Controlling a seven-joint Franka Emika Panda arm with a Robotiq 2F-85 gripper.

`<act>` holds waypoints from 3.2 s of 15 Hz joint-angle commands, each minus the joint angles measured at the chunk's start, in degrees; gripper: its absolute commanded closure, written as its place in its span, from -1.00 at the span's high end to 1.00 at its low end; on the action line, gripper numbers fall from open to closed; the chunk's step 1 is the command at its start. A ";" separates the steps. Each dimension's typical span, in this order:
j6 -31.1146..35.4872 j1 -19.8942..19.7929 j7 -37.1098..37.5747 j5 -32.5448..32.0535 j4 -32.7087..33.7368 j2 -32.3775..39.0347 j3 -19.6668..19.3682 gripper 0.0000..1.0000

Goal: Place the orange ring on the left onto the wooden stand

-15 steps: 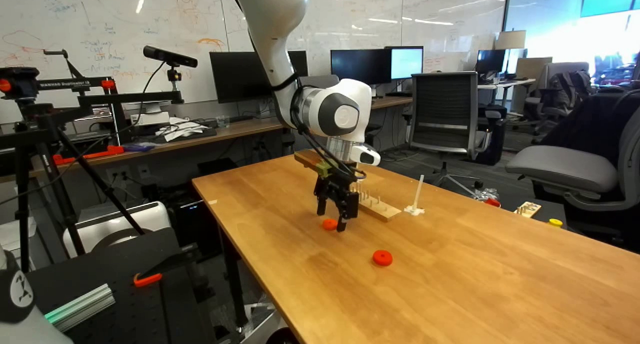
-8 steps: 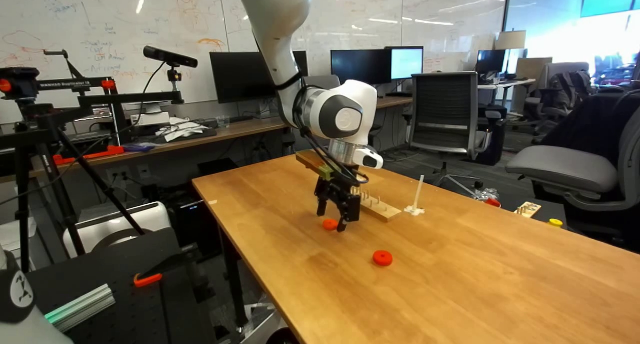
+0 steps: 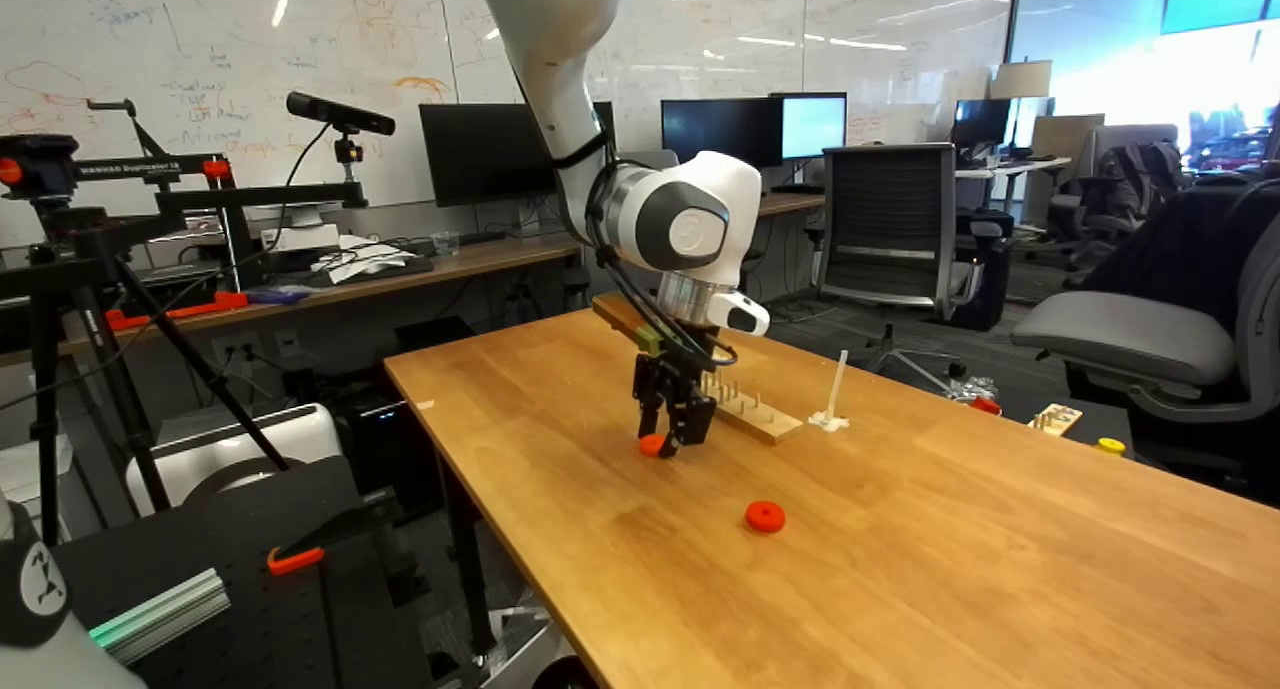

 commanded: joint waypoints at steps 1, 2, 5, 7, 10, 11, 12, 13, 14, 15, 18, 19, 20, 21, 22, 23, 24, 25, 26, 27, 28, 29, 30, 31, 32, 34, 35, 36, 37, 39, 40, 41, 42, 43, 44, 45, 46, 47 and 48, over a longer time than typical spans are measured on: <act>-0.61 -0.98 -1.46 1.54 -3.94 -3.16 0.68 -0.58; -0.45 -0.81 -1.12 1.50 -4.60 -3.84 0.56 -0.62; -0.16 -0.53 -0.58 1.54 -6.31 -4.99 0.53 -0.65; -0.08 -0.44 -0.44 1.72 -7.09 -5.79 0.71 -0.65; 0.19 -0.09 0.43 2.34 -7.65 -7.12 1.12 -0.65; -0.04 -0.06 0.42 2.75 -7.62 -7.60 1.46 -0.65; 0.16 0.08 0.57 3.33 -7.57 -8.15 1.82 -0.65; 0.29 0.22 0.70 3.85 -7.28 -8.51 2.13 -0.65; -0.20 0.52 1.22 4.43 -6.49 -8.80 2.43 -0.65; -0.51 0.66 1.45 4.98 -5.80 -9.05 2.77 -0.65; -2.22 1.61 4.21 6.43 -2.02 -8.79 3.07 -0.65; -2.47 1.90 5.24 6.69 -0.78 -8.59 2.97 -0.65; -3.07 2.16 6.42 6.91 0.89 -8.16 2.80 -0.65; -3.46 2.35 7.50 7.20 2.47 -7.76 2.63 -0.65; -4.92 2.17 8.28 7.75 4.44 -7.46 2.63 -0.65; -6.06 2.15 9.04 8.00 5.82 -7.30 2.57 -0.65; -7.45 1.98 9.65 8.43 7.66 -6.87 2.50 -0.65; -8.45 1.92 10.27 8.79 9.06 -6.57 2.34 -0.65; -9.66 1.84 10.94 9.00 10.68 -6.06 2.08 -0.65; -10.41 1.77 11.49 9.21 11.83 -5.70 1.81 -0.65; -11.33 1.69 12.17 9.41 13.10 -5.12 1.45 -0.65; -11.95 1.54 12.67 9.57 14.12 -4.61 1.10 -0.65; -12.56 1.25 13.04 9.78 15.18 -3.87 0.74 -0.65; -12.96 1.05 13.40 9.89 16.03 -3.23 0.40 -0.65; -13.39 0.58 13.47 10.24 16.89 -2.53 0.12 -0.65; -14.25 -0.22 13.64 10.90 18.70 -1.10 -0.40 -0.65; -14.97 -0.64 13.79 11.20 19.75 -0.31 -0.59 -0.65; -15.39 -1.09 13.81 11.50 20.70 0.52 -0.73 -0.65; -15.94 -1.37 14.00 11.75 21.63 1.30 -0.88 -0.65; -16.54 -1.62 14.40 11.95 23.18 2.73 -1.09 -0.65; -16.75 -1.66 14.55 11.95 23.85 3.48 -1.17 -0.65; -16.90 -1.59 14.88 11.89 24.36 4.05 -1.24 -0.65; -17.20 -1.60 15.02 11.83 24.98 4.82 -1.28 -0.65; -17.47 -1.59 15.29 11.82 25.54 5.43 -1.31 -0.65; -17.62 -1.66 15.48 11.83 26.03 5.99 -1.36 -0.65; -17.75 -1.80 15.63 11.91 26.52 6.53 -1.39 -0.65; -18.01 -2.10 15.65 12.05 27.03 7.00 -1.41 -0.65; -18.27 -2.35 15.69 12.18 27.53 7.40 -1.44 -0.65; -18.57 -2.69 15.66 12.34 28.01 7.81 -1.51 -0.65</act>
